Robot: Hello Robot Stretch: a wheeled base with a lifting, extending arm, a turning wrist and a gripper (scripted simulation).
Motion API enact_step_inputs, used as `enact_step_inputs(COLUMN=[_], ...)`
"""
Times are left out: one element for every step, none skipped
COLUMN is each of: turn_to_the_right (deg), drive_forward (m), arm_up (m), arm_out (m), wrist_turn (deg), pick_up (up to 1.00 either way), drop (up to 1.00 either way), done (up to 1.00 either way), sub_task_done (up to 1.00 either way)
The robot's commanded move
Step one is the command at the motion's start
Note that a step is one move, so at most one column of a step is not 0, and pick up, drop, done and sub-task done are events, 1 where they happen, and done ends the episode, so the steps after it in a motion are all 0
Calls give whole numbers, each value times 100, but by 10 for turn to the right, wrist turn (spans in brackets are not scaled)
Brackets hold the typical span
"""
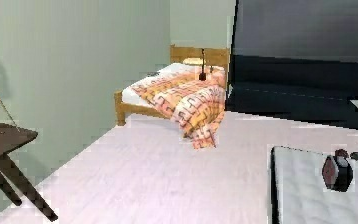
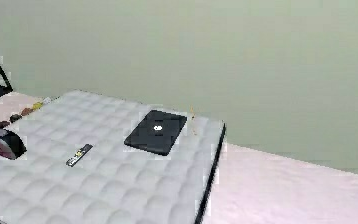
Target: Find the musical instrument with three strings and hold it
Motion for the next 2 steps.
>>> enact_step_inputs(turn_to_the_right=[180, 0], drive_forward=[0, 100], arm_up=[0, 0], arm_out=[0, 0], wrist_turn=[0, 0], pick_up=[0, 0], drop=[0, 0], done=[0, 0], sub_task_done=[0, 0])
